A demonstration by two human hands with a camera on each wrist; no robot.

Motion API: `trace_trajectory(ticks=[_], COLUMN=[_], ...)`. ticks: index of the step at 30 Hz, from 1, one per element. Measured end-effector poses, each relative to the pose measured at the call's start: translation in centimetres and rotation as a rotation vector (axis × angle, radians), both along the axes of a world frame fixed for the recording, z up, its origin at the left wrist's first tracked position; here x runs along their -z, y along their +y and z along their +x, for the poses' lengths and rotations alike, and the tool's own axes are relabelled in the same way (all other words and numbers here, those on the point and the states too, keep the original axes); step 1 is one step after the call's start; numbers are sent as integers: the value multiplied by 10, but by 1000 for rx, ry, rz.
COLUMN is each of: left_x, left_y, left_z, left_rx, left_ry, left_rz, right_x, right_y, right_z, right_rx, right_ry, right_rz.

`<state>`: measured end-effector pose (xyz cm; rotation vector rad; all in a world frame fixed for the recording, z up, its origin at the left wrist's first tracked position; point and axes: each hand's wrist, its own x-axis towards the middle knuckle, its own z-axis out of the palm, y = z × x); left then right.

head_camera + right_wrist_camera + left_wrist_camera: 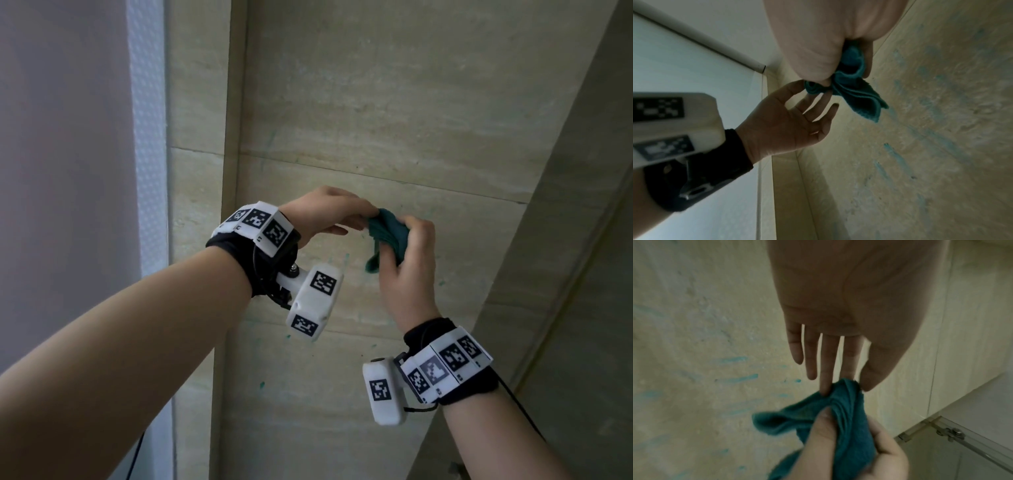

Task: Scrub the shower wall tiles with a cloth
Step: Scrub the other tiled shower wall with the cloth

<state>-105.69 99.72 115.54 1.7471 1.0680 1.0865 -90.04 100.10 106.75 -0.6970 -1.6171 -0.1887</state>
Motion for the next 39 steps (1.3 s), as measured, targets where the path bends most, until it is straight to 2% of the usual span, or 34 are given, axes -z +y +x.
trace_trajectory(ticks=[2, 4, 5, 7, 10, 14, 21, 25, 28, 31, 34, 35, 39], left_x=[-3, -4, -4, -1, 2, 6, 10, 12, 12, 12, 13, 14, 14], left_y=[3, 9, 14, 23, 38, 48, 61, 65, 67, 68, 68, 69, 71], left_z=[-8, -17, -22, -30, -37, -36, -47, -48, -47, -49, -50, -50, -50], left_rx=[-115, -307, -405, -539, -597, -623, -642, -650, -656, -651, -653, -654, -657], left_ry=[-134, -273, -277, -150, 120, 377, 607, 629, 635, 634, 638, 639, 634], left_rz=[75, 242, 346, 554, 763, 731, 711, 724, 732, 747, 757, 758, 754], right_x=[-3, -7, -9, -12, -14, -18, -39, -38, -29, -20, -22, -26, -50], right_y=[3, 7, 9, 17, 28, 38, 52, 65, 66, 65, 65, 66, 67], right_z=[1, 2, 3, 7, 12, 18, 36, 33, 8, -16, -9, 0, 31], right_rx=[72, 104, 115, 140, 173, 214, 377, 430, 403, 310, 300, 346, 495], right_ry=[-20, -19, -17, -18, -23, -20, 146, 202, 121, -51, -221, -193, 156], right_rz=[42, 55, 60, 64, 42, 37, 116, 71, 49, 40, 4, -2, 2])
